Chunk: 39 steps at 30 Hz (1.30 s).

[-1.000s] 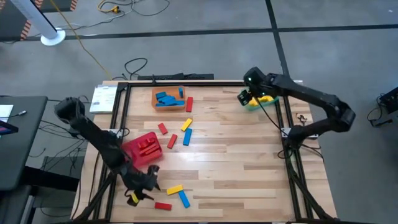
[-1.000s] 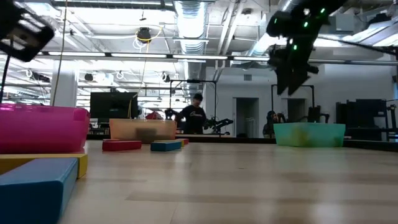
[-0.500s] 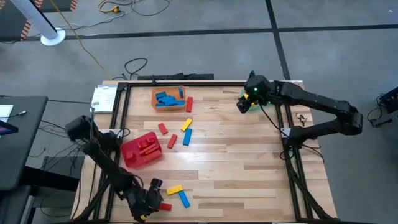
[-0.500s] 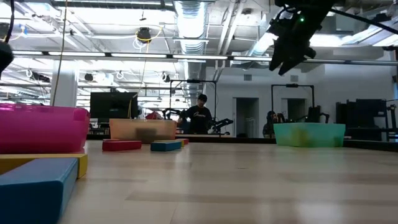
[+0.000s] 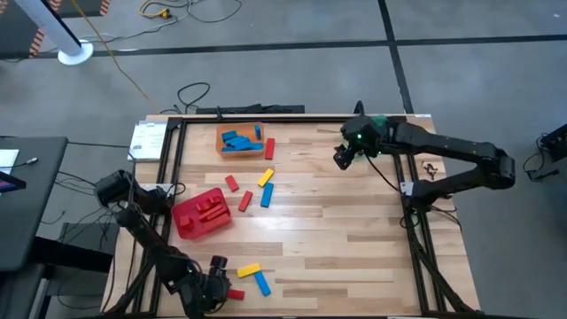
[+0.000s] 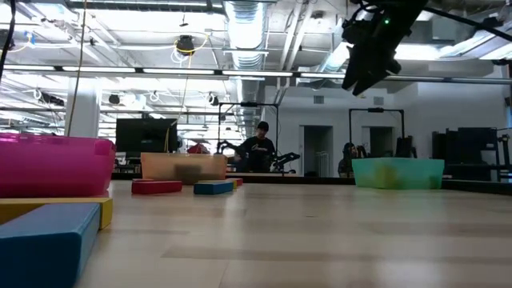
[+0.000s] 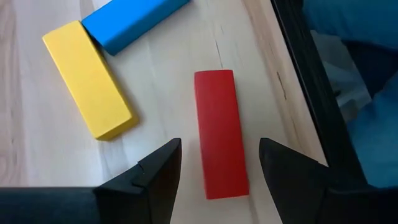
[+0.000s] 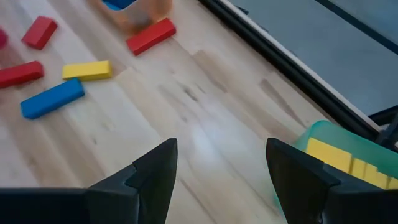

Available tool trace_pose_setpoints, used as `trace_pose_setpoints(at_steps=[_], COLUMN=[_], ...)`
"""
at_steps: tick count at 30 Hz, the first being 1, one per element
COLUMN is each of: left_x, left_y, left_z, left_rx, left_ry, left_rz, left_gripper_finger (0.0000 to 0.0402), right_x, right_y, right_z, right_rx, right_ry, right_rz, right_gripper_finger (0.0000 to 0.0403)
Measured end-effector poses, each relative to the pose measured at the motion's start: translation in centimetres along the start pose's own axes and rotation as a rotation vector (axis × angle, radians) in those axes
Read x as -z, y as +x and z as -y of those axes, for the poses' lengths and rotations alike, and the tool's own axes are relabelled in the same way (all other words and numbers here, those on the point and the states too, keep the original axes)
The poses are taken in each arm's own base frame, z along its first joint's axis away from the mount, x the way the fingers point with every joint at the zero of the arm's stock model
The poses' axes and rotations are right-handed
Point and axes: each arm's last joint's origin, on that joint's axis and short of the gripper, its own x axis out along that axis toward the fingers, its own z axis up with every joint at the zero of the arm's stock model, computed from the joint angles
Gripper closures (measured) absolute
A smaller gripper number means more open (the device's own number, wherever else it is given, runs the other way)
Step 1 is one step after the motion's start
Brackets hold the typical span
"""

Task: Sort blocks
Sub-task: Put the red block into the red bin

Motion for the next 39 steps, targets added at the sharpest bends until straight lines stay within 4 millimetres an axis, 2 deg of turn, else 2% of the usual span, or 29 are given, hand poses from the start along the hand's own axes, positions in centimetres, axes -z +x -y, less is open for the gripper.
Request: trace_pose_setpoints(at_steps=[6, 11, 15, 18, 21, 29, 31, 35, 39], left_x=[0.2, 1.3, 1.5, 1.2, 0.8, -0.1, -0.2, -0.6, -1.1], left_y=[-0.1, 1.2, 1.8, 1.4, 1.0, 0.3, 0.2, 0.1, -0.2], left_z=[0.4, 0.5, 0.5, 0.4, 0.4, 0.1, 0.1, 0.6, 0.6], left_rx=[0.008, -0.025, -0.1, -0.21, -0.287, -0.334, -0.329, -0.273, -0.294], left_ry=[-0.041, -0.041, -0.067, -0.04, 0.035, 0.164, 0.203, 0.302, 0.337], left_rz=[0.003, -0.032, -0.058, -0.07, -0.067, -0.145, -0.163, -0.177, -0.181], left_gripper_finger=[0.0191, 0.0191, 0.0191, 0.0198, 0.023, 0.0372, 0.0393, 0.0378, 0.0323], right_x=[0.4, 0.7, 0.9, 0.9, 0.9, 1.0, 1.0, 1.2, 1.4], right_y=[-0.3, -0.6, -0.8, -0.8, -0.8, -0.9, -0.9, -1.1, -1.2], right_z=[-1.2, -2.0, -2.5, -2.6, -2.6, -2.7, -2.9, -3.3, -3.6], right_rx=[-0.036, -0.057, -0.051, -0.053, -0.053, -0.057, -0.063, -0.077, -0.087], right_ry=[-0.036, -0.063, -0.079, -0.081, -0.078, -0.083, -0.09, -0.103, -0.107], right_rz=[-0.002, 0.0, 0.009, 0.01, 0.009, 0.009, 0.009, 0.009, 0.009], right_gripper_finger=[0.0143, 0.0143, 0.0143, 0.0143, 0.0143, 0.0143, 0.0143, 0.0143, 0.0143])
